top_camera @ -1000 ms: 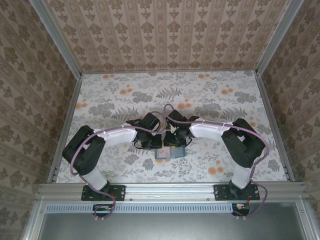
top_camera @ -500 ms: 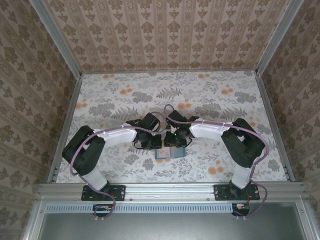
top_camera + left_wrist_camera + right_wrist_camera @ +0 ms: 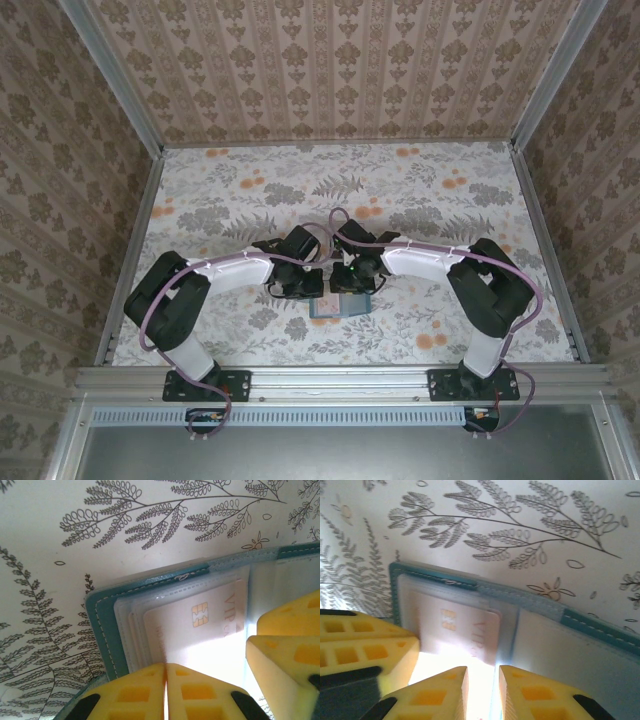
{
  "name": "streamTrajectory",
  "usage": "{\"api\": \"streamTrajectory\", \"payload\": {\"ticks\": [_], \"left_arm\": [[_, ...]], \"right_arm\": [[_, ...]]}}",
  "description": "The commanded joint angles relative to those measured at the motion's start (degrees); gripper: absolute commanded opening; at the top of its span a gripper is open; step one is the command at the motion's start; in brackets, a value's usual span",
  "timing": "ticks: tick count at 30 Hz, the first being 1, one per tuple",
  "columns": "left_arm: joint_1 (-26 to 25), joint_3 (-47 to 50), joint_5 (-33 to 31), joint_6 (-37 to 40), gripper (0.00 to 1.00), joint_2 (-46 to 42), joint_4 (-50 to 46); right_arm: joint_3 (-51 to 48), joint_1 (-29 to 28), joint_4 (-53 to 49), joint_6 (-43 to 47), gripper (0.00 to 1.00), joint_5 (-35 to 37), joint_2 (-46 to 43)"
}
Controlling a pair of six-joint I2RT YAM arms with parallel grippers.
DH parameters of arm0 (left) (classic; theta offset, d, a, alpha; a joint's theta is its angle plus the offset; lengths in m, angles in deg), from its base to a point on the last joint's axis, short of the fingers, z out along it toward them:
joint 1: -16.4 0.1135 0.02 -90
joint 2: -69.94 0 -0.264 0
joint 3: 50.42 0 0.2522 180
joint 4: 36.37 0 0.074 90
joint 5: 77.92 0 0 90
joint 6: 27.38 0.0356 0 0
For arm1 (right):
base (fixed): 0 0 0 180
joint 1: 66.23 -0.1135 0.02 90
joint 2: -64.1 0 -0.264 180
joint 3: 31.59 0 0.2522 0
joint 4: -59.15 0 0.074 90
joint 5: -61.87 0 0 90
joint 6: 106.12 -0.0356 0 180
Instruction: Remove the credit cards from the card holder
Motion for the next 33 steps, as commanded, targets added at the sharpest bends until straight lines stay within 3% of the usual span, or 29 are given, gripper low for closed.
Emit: {"api": "streamTrajectory", "payload": {"ticks": [1,13,23,33], "left_arm": [[-0.2,1.3,-0.9,0.2,0.11,-1.0,-2.1],[-0.3,2.3,-1.3,-0.1,0.11,-2.0,-2.0],[-0.3,3.0,-1.7,-0.4,0.11,-3.0,-2.4],[-0.4,1.8,-2.0,-0.3,0.11,-3.9,-3.6]], "right_arm": [[-0.6,0.0,1.6,-1.5,0.24,-3.3,-0.9],[-3.0,0.6,3.9,-2.0,0.24,-4.1,2.8],[-0.8,0.6,-4.7,1.5,0.29,4.9,0.4],[-0.6,0.8,-2.9,0.7,0.29,1.0,-2.6]]}}
